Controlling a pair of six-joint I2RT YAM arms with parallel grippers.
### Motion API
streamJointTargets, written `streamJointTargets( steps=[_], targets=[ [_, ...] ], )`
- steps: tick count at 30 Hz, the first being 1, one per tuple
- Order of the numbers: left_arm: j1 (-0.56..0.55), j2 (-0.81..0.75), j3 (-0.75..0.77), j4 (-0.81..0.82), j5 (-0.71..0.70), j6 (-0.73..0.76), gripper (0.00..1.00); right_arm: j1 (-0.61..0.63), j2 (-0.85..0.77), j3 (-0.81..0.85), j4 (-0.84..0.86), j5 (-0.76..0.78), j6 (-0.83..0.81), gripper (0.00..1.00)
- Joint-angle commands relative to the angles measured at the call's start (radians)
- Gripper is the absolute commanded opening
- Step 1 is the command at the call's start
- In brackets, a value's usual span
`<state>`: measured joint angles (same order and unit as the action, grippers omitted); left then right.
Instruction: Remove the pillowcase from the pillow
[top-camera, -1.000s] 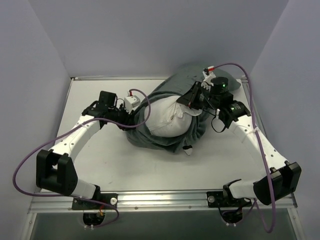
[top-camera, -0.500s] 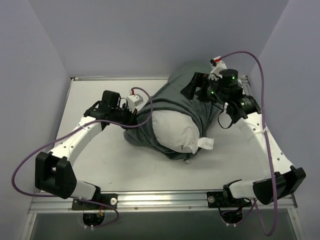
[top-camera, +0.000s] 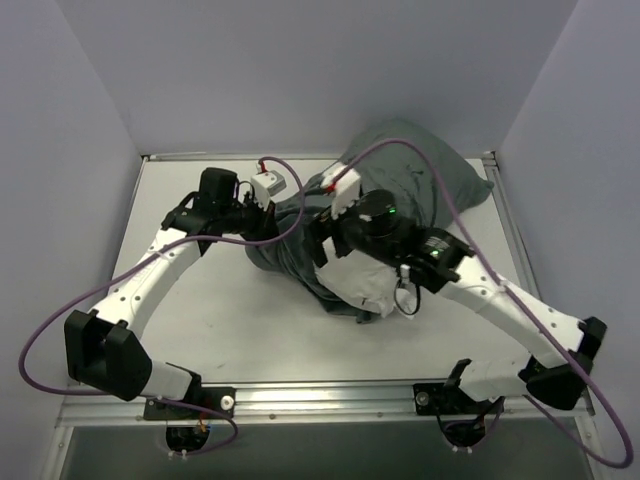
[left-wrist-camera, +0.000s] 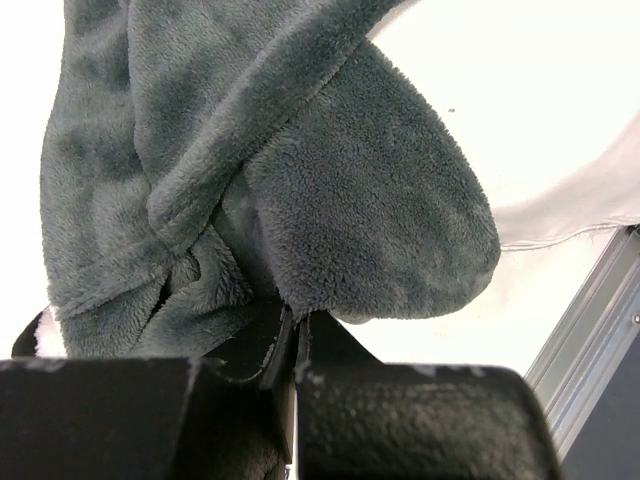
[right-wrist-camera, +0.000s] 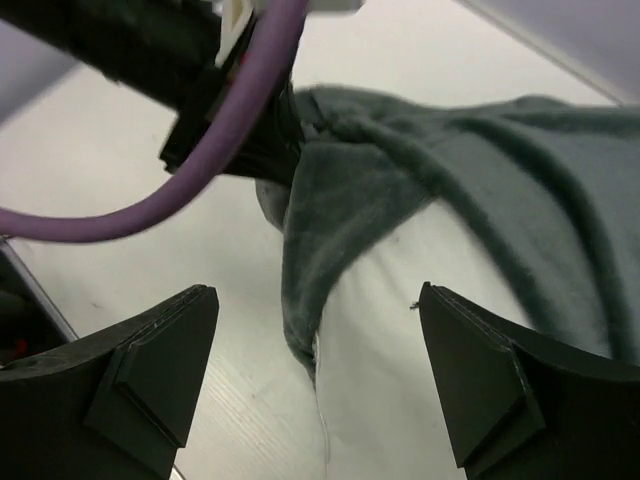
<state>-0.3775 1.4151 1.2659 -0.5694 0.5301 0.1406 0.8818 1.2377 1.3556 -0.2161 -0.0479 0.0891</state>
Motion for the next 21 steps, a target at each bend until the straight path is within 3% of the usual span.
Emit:
streamJointTargets(
  steps=[1,5,11,21],
  targets=[
    [0.002,-0.031,0.076,0.04,0.013,-0.018,0.02,0.12,0.144,0.082,-0.169,0.262,-0.078,0.85],
    [0.003,-0.03,0.075,0.043,0.008,-0.021,0.02,0.152,0.218,0.068,-0.2,0.318,-0.112,0.86],
    [0.005,-0.031,0.072,0.04,0.007,-0.01,0.02,0.097,0.166,-0.039,-0.126,0.355,-0.094,0.91],
    [0.008,-0.03,0.078,0.039,0.016,-0.015,0.02,0.062,0.244,-0.009,-0.209,0.396,-0.12,0.92]
  ],
)
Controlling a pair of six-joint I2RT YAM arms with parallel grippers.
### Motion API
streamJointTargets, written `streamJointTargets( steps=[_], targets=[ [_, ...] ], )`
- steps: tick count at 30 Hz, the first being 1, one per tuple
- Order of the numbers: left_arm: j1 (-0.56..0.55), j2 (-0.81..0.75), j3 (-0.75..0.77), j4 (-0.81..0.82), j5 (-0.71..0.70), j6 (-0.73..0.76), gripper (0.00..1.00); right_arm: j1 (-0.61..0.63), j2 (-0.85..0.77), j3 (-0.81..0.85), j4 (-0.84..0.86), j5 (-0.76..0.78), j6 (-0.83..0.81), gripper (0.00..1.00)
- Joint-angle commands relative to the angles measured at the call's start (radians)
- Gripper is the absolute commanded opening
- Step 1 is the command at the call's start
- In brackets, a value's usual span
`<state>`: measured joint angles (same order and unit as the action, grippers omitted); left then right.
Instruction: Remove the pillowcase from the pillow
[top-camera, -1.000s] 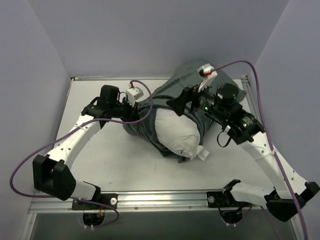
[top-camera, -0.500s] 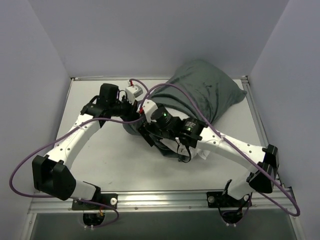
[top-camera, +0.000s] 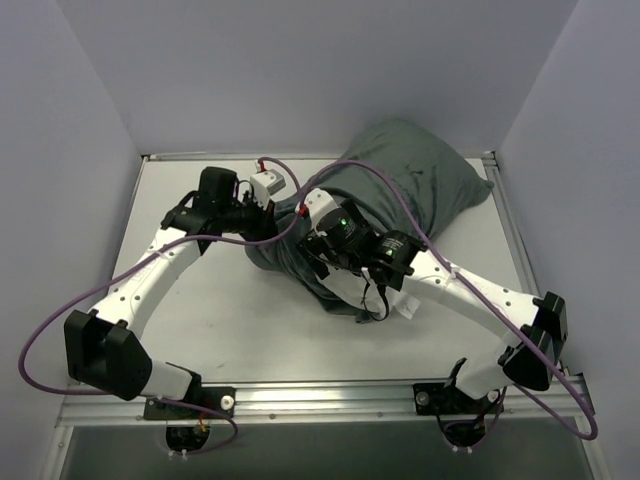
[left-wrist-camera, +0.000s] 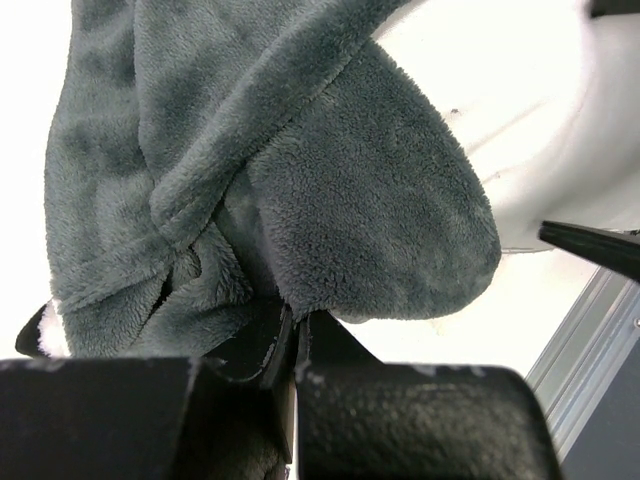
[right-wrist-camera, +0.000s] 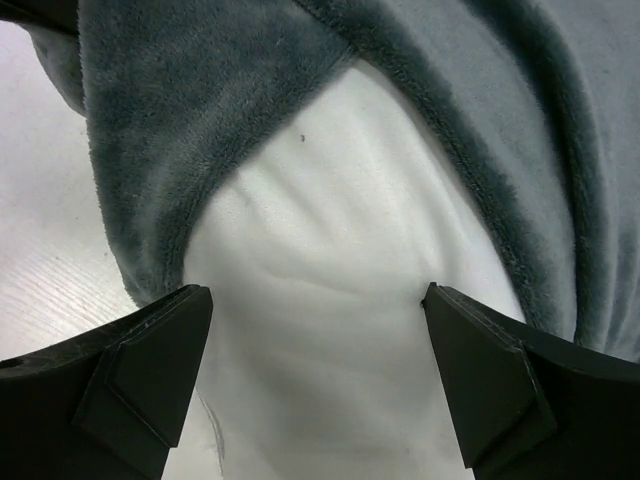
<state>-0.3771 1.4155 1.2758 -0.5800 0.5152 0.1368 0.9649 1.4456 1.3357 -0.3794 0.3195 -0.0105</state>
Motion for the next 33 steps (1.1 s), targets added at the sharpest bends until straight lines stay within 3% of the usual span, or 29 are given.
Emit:
streamJointTargets(
  steps=[1,6,11,14,17,18,21,25,29,33],
  targets=[
    [0.009,-0.03,0.069,0.049,0.032,-0.011,0.02,-0.029,0.045,-0.01,-0.029,0.023,-0.025,0.93],
    [0.015,-0.029,0.066,0.054,0.042,-0.014,0.02,-0.145,0.061,-0.153,0.082,-0.089,-0.005,0.93],
    [0.017,-0.021,0.074,0.057,0.072,-0.028,0.02,-0.173,0.18,-0.164,0.102,-0.158,-0.029,0.92],
    [0.021,-0.021,0.068,0.06,0.086,-0.036,0.02,-0.193,0.245,-0.168,0.109,-0.204,-0.032,0.85],
    [0.03,-0.026,0.06,0.063,0.098,-0.04,0.02,-0.229,0.289,-0.161,0.114,-0.256,-0.026,0.44],
    [0.033,-0.026,0.06,0.062,0.101,-0.04,0.02,-0.236,0.295,-0.159,0.112,-0.234,0.006,0.0],
    [0.046,-0.017,0.059,0.054,0.109,-0.023,0.02,-0.259,0.292,-0.112,0.059,-0.246,0.007,0.0],
    [0.078,0.016,0.057,0.055,0.098,-0.011,0.02,-0.265,0.166,0.032,-0.013,-0.305,0.003,0.0],
    [0.132,0.056,0.091,0.045,0.111,-0.017,0.02,-0.35,0.001,0.103,0.118,-0.505,0.092,0.0],
    [0.185,0.072,0.102,0.042,0.069,0.024,0.02,-0.529,-0.074,0.149,0.204,-0.749,0.175,0.0]
  ],
)
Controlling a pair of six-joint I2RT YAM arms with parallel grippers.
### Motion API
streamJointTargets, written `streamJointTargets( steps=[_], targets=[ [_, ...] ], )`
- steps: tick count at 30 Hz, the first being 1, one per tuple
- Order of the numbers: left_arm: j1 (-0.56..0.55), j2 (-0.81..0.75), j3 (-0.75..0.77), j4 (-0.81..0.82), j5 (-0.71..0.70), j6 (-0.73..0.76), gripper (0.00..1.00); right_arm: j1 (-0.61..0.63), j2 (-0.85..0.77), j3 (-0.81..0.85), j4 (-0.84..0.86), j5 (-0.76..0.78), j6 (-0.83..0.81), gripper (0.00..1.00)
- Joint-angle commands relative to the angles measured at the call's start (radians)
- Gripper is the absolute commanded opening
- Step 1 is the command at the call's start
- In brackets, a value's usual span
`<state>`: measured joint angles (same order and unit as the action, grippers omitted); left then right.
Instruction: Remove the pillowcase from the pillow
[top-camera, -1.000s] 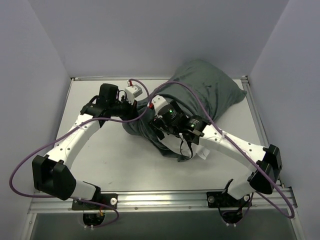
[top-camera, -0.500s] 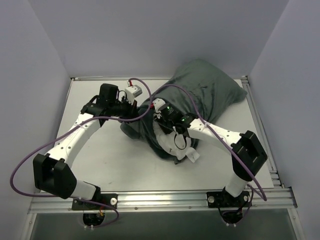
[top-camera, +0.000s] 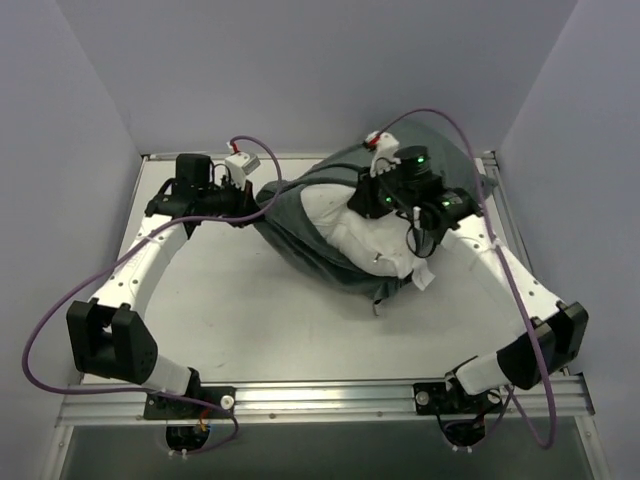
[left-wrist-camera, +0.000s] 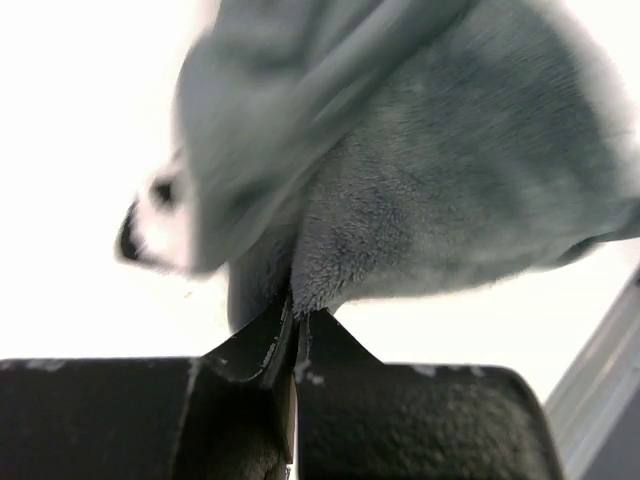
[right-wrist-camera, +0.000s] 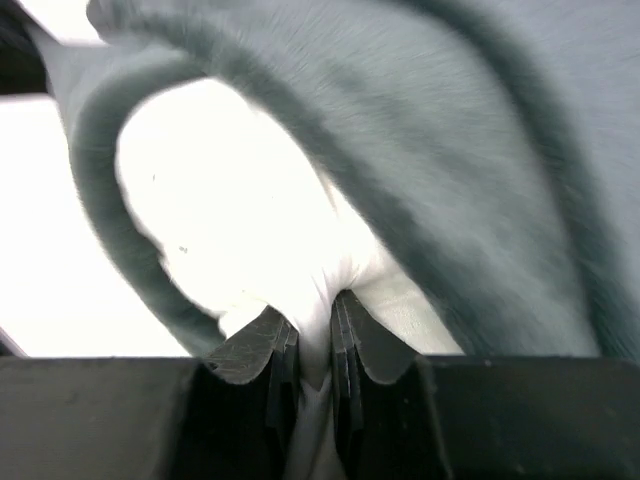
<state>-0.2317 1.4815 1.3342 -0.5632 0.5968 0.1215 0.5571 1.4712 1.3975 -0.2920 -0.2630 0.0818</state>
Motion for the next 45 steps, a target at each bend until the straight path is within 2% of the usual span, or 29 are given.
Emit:
streamJointTargets(
  steps=[1,6,11,14,19,20,21,22,23,24,25,27,29,32,34,38,41,45],
  targets=[
    [0.052,0.01,0.039,0.025,-0.021,0.055,0.02,-0.143,-0.109,0.125,0.113,-0.258,0.091,0.0],
    [0.046,0.04,-0.026,0.057,-0.149,0.168,0.02,-0.206,-0.111,0.285,0.045,-0.407,0.119,0.0],
    [0.034,0.196,0.008,0.063,-0.274,0.187,0.02,-0.207,-0.126,0.328,0.161,-0.509,0.251,0.0],
    [0.025,0.263,0.036,0.063,-0.299,0.187,0.02,-0.207,-0.127,0.34,0.211,-0.538,0.305,0.0],
    [0.008,0.276,0.025,0.1,-0.279,0.158,0.03,-0.207,-0.138,0.354,0.191,-0.515,0.289,0.0],
    [0.009,0.27,0.037,0.085,-0.214,0.133,0.09,-0.207,-0.141,0.344,0.2,-0.507,0.302,0.0],
    [0.014,0.264,0.049,0.071,-0.165,0.119,0.41,-0.204,-0.141,0.304,0.227,-0.499,0.312,0.0],
    [0.034,0.241,0.066,0.051,-0.102,0.1,0.59,-0.203,-0.143,0.275,0.243,-0.471,0.331,0.0],
    [0.051,0.228,0.086,0.011,-0.03,0.043,0.72,-0.201,-0.14,0.247,0.252,-0.454,0.357,0.0],
    [0.07,0.209,0.13,-0.003,0.115,0.008,0.82,-0.195,-0.138,0.221,0.27,-0.434,0.371,0.0],
    [0.09,0.17,0.154,-0.012,0.174,-0.028,0.94,-0.192,-0.137,0.16,0.281,-0.408,0.39,0.0],
    [0.152,0.129,0.2,-0.015,0.266,-0.149,0.94,-0.181,-0.137,0.101,0.418,-0.343,0.476,0.0],
    [0.201,0.076,0.269,-0.032,0.278,-0.21,0.94,-0.145,-0.121,0.046,0.514,-0.262,0.541,0.0],
    [0.198,0.034,0.388,-0.162,0.193,-0.207,0.94,-0.03,-0.057,0.092,0.567,-0.124,0.55,0.0],
    [0.184,0.011,0.416,-0.208,0.172,-0.226,0.94,0.019,-0.003,0.113,0.609,-0.009,0.562,0.0],
    [0.135,-0.029,0.36,-0.234,0.092,-0.362,0.94,0.098,0.092,0.124,0.751,0.108,0.653,0.0],
    [0.131,-0.043,0.321,-0.216,0.074,-0.481,0.94,0.167,0.182,0.182,0.748,0.191,0.645,0.0],
    [0.134,-0.033,0.306,-0.192,-0.021,-0.615,0.94,0.269,0.265,0.227,0.777,0.278,0.636,0.0]
  ],
)
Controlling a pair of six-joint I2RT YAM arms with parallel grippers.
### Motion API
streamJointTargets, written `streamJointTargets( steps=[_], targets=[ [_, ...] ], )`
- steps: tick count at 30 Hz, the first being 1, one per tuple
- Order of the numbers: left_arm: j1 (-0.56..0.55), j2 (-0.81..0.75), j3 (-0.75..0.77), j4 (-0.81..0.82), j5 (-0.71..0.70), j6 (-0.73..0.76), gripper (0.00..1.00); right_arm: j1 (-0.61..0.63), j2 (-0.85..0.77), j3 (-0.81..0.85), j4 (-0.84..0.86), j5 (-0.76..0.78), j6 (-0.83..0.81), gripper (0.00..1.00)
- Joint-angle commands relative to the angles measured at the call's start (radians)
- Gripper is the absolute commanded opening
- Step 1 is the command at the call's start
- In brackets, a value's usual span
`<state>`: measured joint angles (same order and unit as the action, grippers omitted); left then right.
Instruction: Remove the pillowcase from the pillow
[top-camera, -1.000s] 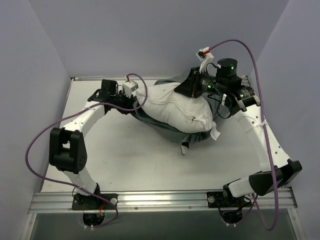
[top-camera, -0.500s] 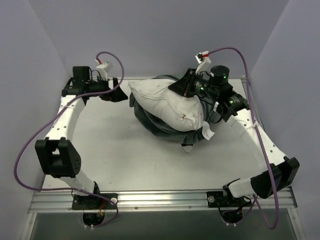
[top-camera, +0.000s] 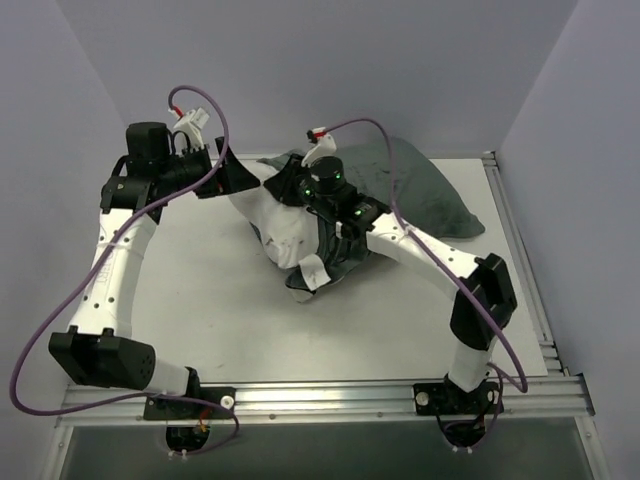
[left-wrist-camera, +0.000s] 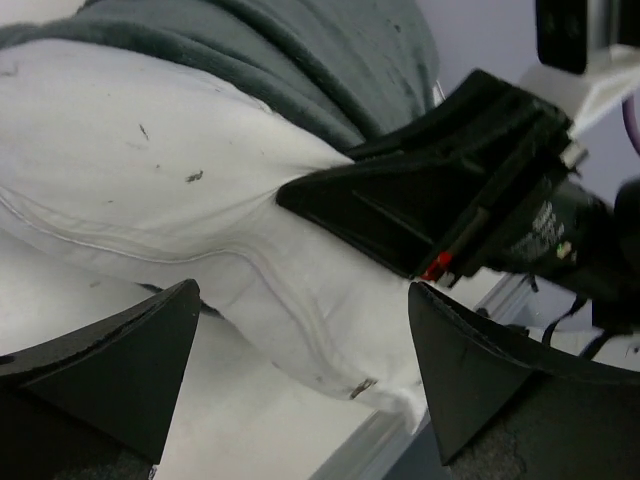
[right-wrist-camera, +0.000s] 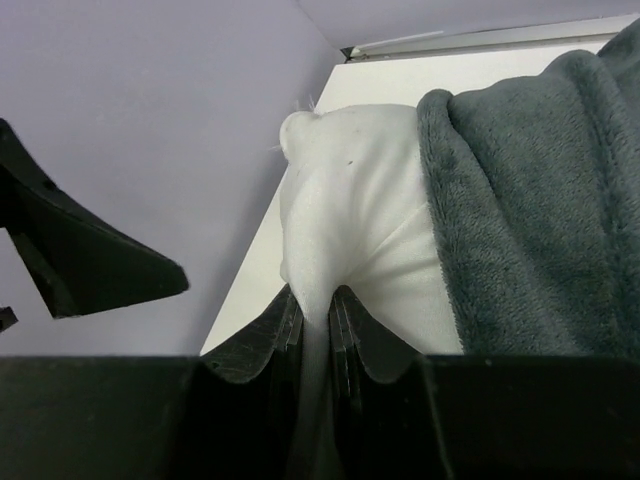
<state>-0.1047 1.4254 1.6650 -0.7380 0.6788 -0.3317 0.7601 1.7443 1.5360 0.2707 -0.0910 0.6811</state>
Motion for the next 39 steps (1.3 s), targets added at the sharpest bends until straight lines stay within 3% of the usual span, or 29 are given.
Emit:
streamJointTargets(
  steps=[1,7,14,21,39],
  targets=[
    [0.008,0.024,-0.033,-0.009,-0.122,-0.18,0.94,0.08,0.016,0.09,0.225,0.134,0.038,0.0],
    [0.057,0.05,-0.068,-0.043,-0.243,-0.308,0.94,0.128,0.075,0.121,0.236,0.155,0.04,0.0],
    [0.163,0.047,-0.117,-0.107,-0.252,-0.423,0.94,0.14,0.104,0.168,0.202,0.142,0.023,0.0],
    [0.174,0.122,-0.142,-0.005,-0.099,-0.48,0.94,0.154,0.15,0.234,0.156,0.105,0.015,0.0],
    [0.181,0.102,-0.177,0.178,-0.059,-0.602,0.94,0.163,0.196,0.288,0.124,0.033,0.017,0.0]
  ],
)
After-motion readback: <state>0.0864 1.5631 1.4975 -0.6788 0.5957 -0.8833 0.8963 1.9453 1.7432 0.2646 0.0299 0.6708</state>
